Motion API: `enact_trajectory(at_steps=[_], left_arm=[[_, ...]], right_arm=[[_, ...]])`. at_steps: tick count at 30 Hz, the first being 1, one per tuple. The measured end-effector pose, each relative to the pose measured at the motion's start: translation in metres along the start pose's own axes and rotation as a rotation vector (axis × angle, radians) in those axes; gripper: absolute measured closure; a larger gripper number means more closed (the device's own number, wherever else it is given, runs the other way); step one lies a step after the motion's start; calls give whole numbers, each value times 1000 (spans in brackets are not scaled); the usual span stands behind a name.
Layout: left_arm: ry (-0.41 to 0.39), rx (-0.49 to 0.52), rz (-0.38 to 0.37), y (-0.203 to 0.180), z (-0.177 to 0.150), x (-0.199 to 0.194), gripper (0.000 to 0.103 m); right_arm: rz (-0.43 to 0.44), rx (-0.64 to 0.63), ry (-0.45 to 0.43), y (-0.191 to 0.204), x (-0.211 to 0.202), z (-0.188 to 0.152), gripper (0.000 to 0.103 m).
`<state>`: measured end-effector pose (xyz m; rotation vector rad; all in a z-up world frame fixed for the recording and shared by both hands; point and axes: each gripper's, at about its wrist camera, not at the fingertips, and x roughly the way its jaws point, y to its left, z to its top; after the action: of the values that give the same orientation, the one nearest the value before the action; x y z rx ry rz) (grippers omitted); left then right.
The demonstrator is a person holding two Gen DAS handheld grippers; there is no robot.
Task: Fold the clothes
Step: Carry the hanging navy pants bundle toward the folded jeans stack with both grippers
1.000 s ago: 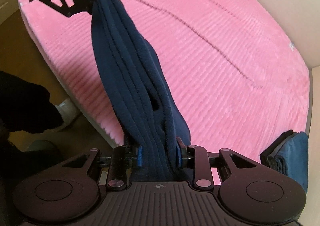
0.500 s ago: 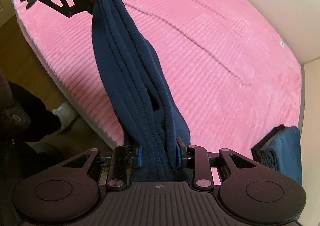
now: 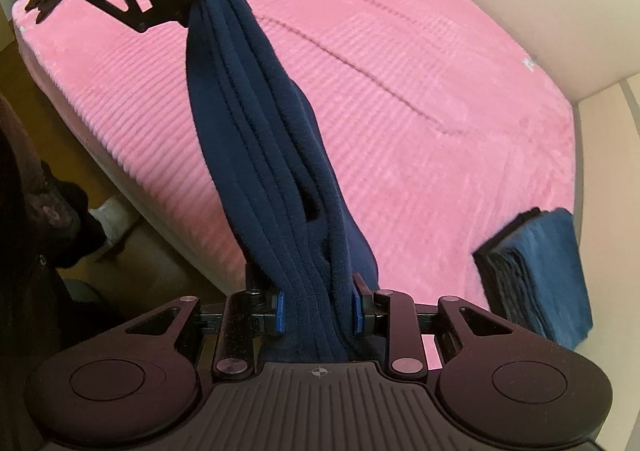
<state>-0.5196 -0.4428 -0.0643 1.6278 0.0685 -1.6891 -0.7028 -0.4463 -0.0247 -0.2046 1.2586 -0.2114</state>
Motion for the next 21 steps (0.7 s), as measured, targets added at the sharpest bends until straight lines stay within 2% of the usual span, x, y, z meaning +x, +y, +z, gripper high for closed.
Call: enact_trajectory(at_steps=[10, 15, 21], left_arm=[[-77, 41, 79, -7, 82, -6, 78], [-121, 58, 100, 0, 102, -6, 78], [-175, 95, 102, 15, 105, 2, 78]], right_arm=[[-118, 21, -7, -43, -31, -57, 75], [-156, 37, 1, -56, -39, -65, 74], [-195, 70, 33, -63, -41, -52, 75]])
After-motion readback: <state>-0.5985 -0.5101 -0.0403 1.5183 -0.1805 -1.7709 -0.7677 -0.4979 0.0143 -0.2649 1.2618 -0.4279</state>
